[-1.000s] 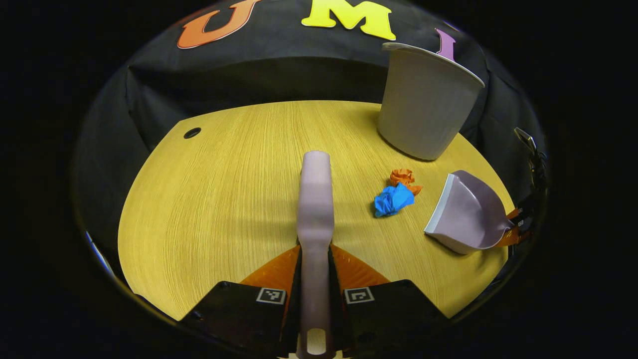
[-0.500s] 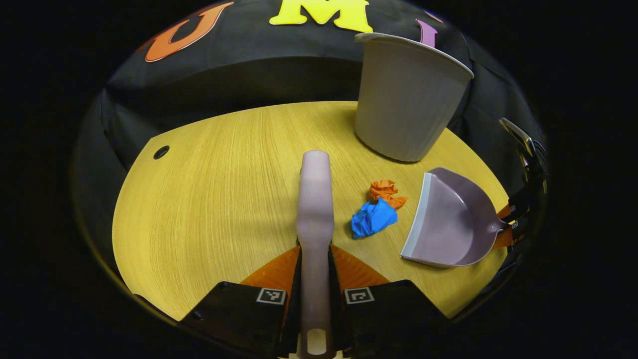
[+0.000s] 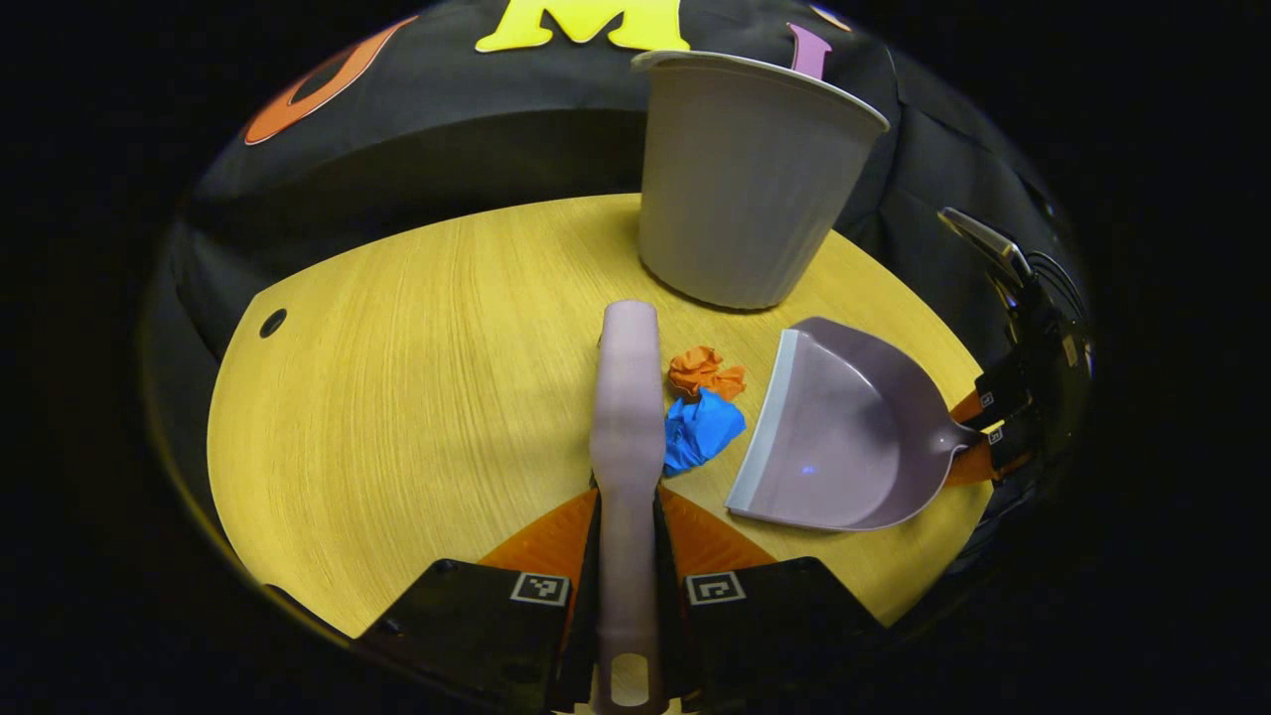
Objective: Pick up the small broom and dustpan from the desktop, sweep the trash into the dustpan with the broom, and then empty the trash into the garbage bin.
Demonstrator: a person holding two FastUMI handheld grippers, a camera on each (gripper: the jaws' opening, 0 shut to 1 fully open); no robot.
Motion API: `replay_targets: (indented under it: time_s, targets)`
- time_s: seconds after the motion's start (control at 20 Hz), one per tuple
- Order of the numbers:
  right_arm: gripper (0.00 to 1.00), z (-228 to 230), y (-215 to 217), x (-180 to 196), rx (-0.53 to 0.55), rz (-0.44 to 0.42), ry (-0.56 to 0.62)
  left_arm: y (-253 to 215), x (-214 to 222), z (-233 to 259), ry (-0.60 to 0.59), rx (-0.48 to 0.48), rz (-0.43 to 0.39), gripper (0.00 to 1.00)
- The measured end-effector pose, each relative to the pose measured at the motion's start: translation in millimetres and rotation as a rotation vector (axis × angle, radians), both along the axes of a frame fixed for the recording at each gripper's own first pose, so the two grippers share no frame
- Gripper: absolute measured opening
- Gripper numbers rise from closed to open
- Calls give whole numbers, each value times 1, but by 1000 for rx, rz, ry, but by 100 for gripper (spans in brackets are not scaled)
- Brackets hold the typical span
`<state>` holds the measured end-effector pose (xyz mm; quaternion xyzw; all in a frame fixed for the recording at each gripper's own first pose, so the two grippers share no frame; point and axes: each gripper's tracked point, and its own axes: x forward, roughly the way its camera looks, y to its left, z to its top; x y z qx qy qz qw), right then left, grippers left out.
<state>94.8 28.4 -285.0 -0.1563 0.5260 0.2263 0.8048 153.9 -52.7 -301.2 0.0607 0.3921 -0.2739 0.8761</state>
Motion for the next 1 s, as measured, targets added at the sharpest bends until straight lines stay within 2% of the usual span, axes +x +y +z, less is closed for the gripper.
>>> replay_targets:
  time_s: [0.2, 0.7, 0.85, 1.0]
  targets:
    - [28, -5, -3, 2, -1, 4, 8, -25, -13, 0, 0, -9, -83, 28]
    - [28, -6, -2, 5, 30, -11, 2, -65, -43, 1, 29, -38, -183, 28]
    - [28, -5, 0, 5, 52, -22, -15, -71, -45, 0, 24, -41, -174, 29]
    - [28, -5, 3, 6, 85, -42, -33, -66, -41, 4, 7, -55, -104, 28]
